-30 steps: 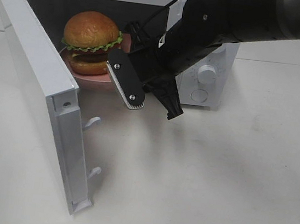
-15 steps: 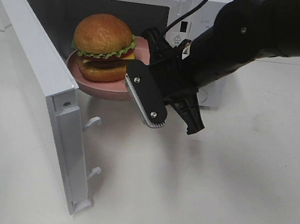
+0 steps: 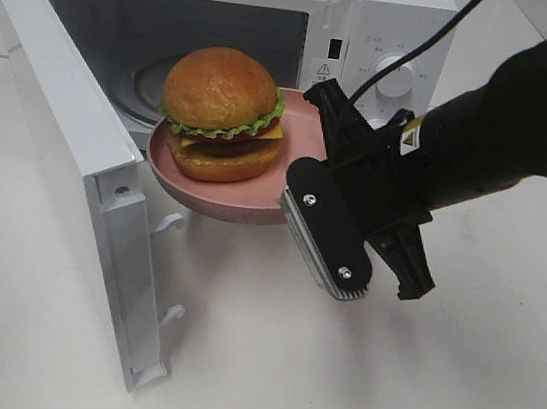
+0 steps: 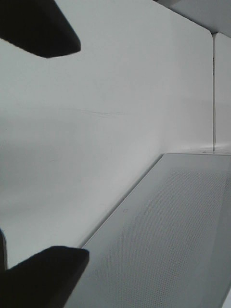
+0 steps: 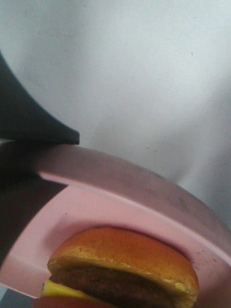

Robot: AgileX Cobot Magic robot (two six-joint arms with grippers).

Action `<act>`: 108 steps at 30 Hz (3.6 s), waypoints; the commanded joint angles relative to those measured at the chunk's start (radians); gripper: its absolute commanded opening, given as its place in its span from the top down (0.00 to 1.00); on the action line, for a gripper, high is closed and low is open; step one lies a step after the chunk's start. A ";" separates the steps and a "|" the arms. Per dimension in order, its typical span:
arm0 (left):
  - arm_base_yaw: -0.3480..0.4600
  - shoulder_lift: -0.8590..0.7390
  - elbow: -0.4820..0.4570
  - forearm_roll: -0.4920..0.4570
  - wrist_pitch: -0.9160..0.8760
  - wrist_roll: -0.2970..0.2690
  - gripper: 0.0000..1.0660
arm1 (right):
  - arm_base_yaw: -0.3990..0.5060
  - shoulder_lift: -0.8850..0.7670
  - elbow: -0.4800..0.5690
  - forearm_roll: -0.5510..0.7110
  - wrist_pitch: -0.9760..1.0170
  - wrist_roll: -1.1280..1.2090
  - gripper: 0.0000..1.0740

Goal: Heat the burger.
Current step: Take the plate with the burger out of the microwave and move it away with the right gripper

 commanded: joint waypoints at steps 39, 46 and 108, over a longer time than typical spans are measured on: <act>0.003 -0.006 0.003 -0.002 -0.013 0.000 0.06 | 0.004 -0.761 0.472 -0.245 0.173 0.396 1.00; 0.003 -0.006 0.003 -0.002 -0.013 0.000 0.06 | 0.004 -0.849 0.473 -0.376 0.272 0.587 1.00; 0.003 -0.006 0.003 -0.002 -0.013 0.000 0.06 | 0.004 -0.167 0.267 -0.989 0.893 2.502 1.00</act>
